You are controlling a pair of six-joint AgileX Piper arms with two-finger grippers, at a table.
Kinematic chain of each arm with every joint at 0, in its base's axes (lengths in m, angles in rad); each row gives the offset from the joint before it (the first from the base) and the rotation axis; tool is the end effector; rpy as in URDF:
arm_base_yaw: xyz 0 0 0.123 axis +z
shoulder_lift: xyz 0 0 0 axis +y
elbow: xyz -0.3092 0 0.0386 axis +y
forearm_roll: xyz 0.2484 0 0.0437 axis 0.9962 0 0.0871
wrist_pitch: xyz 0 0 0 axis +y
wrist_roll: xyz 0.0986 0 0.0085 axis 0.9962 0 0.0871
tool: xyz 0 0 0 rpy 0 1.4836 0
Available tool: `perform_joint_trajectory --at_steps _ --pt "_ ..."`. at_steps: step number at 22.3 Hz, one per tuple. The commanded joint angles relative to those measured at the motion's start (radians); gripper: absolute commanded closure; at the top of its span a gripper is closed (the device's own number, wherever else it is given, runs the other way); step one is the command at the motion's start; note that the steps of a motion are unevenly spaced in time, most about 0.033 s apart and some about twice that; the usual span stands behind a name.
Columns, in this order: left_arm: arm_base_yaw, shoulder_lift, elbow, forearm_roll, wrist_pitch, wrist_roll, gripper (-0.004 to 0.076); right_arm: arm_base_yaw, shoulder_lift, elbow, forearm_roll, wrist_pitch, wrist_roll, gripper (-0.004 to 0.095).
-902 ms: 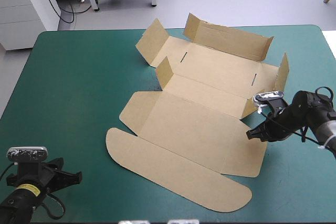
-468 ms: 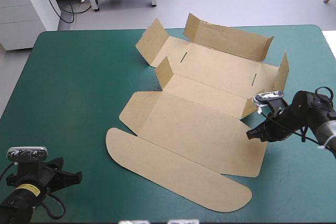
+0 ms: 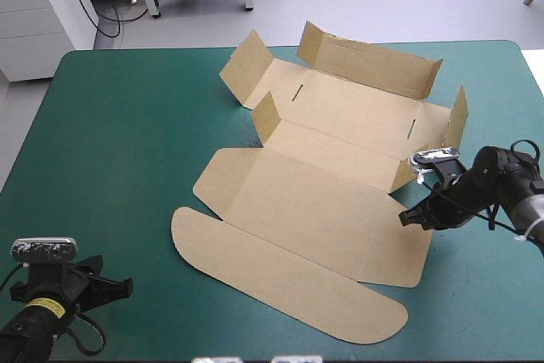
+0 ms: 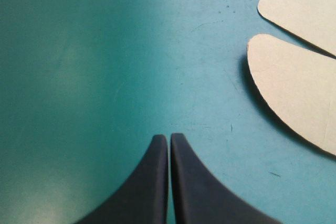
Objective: Fold the box
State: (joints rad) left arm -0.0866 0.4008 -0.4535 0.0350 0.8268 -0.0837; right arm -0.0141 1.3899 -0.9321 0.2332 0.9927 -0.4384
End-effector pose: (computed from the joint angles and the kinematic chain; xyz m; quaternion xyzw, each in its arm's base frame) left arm 0.0526 -0.0020 0.2731 0.0065 0.9038 -0.0197 0.4275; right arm 0.2458 0.0157 0.2687 -0.1561 0.9769 0.0778 0.1235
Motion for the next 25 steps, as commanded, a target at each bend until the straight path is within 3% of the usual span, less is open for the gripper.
perform_joint_trajectory --at_steps 1,6,11,14,25 --pt "0.000 0.008 -0.025 -0.004 -0.060 -0.006 0.0731 -0.002 -0.028 -0.078 0.006 0.053 -0.004 0.0929" --pt "0.000 0.008 -0.025 -0.004 -0.062 -0.006 0.0731 -0.002 -0.028 -0.275 -0.020 0.177 0.089 0.0929" --pt "0.000 0.008 -0.025 -0.004 -0.062 -0.006 0.0731 -0.002 -0.083 -0.456 -0.187 0.177 0.183 0.0928" --pt "0.000 0.008 -0.025 -0.004 -0.062 -0.006 0.0731 -0.002 -0.147 -0.466 -0.225 0.177 0.221 0.0917" --pt "0.000 0.008 -0.025 -0.004 -0.062 -0.006 0.0731 -0.002 -0.279 -0.466 -0.195 0.177 0.275 0.0701"
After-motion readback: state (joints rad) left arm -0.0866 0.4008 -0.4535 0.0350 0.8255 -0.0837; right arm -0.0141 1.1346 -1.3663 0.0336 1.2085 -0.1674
